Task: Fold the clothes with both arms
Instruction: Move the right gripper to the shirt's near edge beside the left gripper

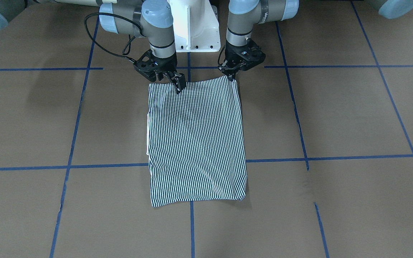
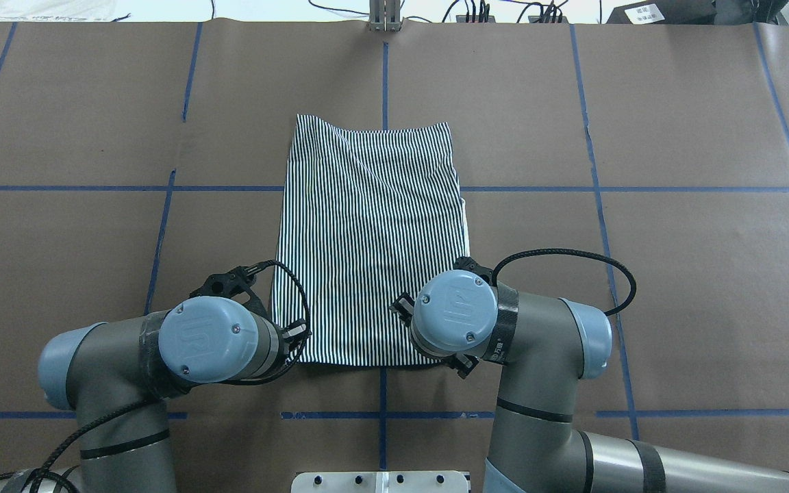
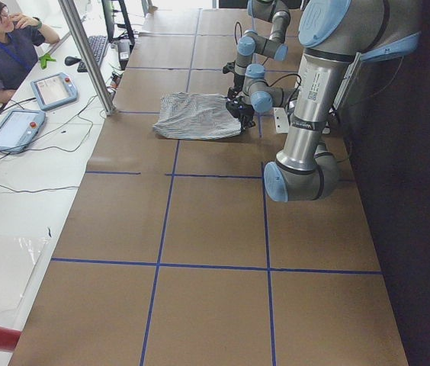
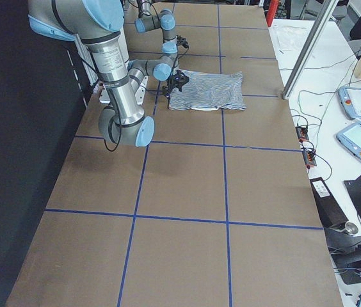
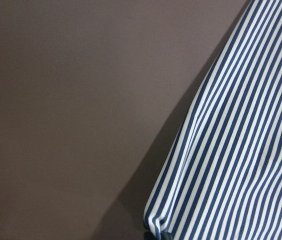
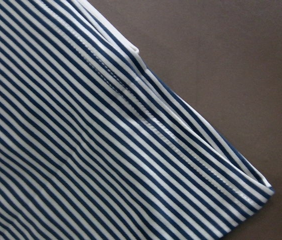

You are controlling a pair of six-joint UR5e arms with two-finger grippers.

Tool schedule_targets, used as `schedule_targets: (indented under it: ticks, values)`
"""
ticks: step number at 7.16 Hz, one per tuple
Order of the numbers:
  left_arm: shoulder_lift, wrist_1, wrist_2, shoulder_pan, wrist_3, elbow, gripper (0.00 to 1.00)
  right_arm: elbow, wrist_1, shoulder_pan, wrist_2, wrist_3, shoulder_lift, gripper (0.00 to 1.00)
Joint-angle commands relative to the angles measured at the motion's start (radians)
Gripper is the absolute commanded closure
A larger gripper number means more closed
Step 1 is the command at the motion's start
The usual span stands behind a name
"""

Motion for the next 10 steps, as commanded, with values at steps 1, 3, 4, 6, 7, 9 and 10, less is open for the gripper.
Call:
schedule_targets:
  ticks: [1,3,4,6,7,9,10]
  values:
    - [0.001,0.0,0.0,0.0,0.0,0.0,1.0,-0.009,0.0,-0.011,-0.001,0.001,-0.008,0.0]
    - [0.003,0.0,0.0,0.0,0.0,0.0,1.0,-0.025,0.0,-0.011,-0.001,0.001,0.0,0.0]
    - [0.003,0.0,0.0,0.0,0.0,0.0,1.0,-0.028,0.001,-0.011,-0.002,-0.001,0.004,0.0]
    - [0.004,0.0,0.0,0.0,0.0,0.0,1.0,-0.028,0.003,-0.011,-0.004,-0.001,0.011,0.0]
    - [0.004,0.0,0.0,0.0,0.0,0.0,1.0,-0.032,0.004,-0.011,-0.004,-0.001,0.012,0.0]
    - [0.004,0.0,0.0,0.0,-0.002,0.0,1.0,-0.042,0.007,-0.011,-0.008,-0.003,0.018,0.0]
    - [0.004,0.0,0.0,0.0,-0.002,0.0,1.0,-0.046,0.004,-0.011,-0.008,-0.003,0.032,0.0]
